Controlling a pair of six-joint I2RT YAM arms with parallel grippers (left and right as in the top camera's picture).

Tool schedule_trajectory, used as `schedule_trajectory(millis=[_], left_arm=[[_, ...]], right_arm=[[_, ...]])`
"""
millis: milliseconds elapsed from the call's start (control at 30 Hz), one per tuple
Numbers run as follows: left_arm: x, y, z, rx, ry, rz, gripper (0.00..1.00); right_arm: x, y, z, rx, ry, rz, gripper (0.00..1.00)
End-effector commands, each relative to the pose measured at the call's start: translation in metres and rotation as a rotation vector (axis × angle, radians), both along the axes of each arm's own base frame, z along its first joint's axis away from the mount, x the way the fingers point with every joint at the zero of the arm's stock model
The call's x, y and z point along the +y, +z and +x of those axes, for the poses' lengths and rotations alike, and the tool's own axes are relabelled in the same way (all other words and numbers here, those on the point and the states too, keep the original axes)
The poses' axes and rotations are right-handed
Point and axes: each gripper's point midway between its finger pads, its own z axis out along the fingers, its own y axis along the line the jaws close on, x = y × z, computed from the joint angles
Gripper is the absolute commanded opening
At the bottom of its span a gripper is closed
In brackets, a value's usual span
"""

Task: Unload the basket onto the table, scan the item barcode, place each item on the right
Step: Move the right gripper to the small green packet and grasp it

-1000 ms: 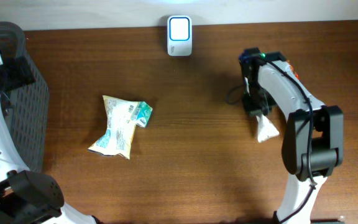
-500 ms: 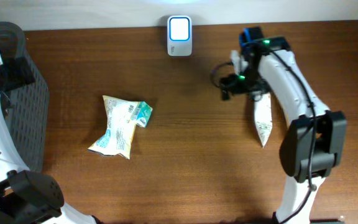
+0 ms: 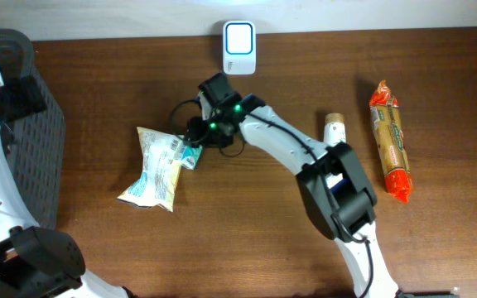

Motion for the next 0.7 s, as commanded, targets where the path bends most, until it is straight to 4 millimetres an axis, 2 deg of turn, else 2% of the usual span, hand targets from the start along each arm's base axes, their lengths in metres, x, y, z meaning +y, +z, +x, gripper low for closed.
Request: schedule_trajectory(millis=[0, 167, 233, 300, 367, 433, 467, 533, 567, 600, 633, 667], left_arm=[[0.002, -0.002, -0.001, -0.002, 0.008, -0.01, 0.99], [0.002, -0.002, -0.001, -0.002, 0.008, -0.01, 0.99], [0.002, -0.002, -0.001, -0.002, 0.008, -0.01, 0.99], [0.002, -0.002, -0.001, -0.002, 0.008, -0.009, 0.99], [0.002, -0.002, -0.001, -0.002, 0.008, -0.01, 0.99], [0.002, -0.002, -0.001, -0.002, 0.008, -0.01, 0.99], [0.002, -0.002, -0.001, -0.002, 0.008, -0.01, 0.99], [0.002, -0.002, -0.001, -0.002, 0.008, -0.01, 0.99], [0.002, -0.002, -0.001, -0.001, 0.008, -0.01, 0.99], [0.002, -0.002, -0.001, -0.002, 0.008, -0.009, 0.99], [0.002, -0.002, -0.001, -0.002, 0.008, -0.01, 0.99], [0.002, -0.002, -0.001, -0.002, 0.008, -0.01, 0.99]], right_arm=[[0.013, -0.019, -0.012, 0.021, 0.0, -0.029, 0.42], [0.009, -0.02, -0.015, -0.01, 0.052, -0.061, 0.04], [0.001, -0.013, -0.016, -0.023, 0.077, -0.075, 0.04], [-0.022, 0.007, -0.008, -0.075, 0.072, -0.154, 0.04], [-0.047, 0.033, -0.007, -0.167, 0.116, -0.287, 0.04], [-0.077, 0.045, -0.007, -0.239, 0.137, -0.506, 0.04], [-0.092, 0.042, -0.009, -0.262, 0.131, -0.622, 0.04], [-0.094, 0.027, -0.016, -0.264, 0.151, -0.695, 0.04], [-0.09, 0.017, -0.02, -0.251, 0.169, -0.7, 0.05], [-0.082, 0.004, -0.029, -0.219, 0.201, -0.686, 0.13], [-0.069, -0.006, -0.041, -0.173, 0.238, -0.638, 0.39], [-0.062, -0.006, -0.047, -0.149, 0.255, -0.599, 0.5]])
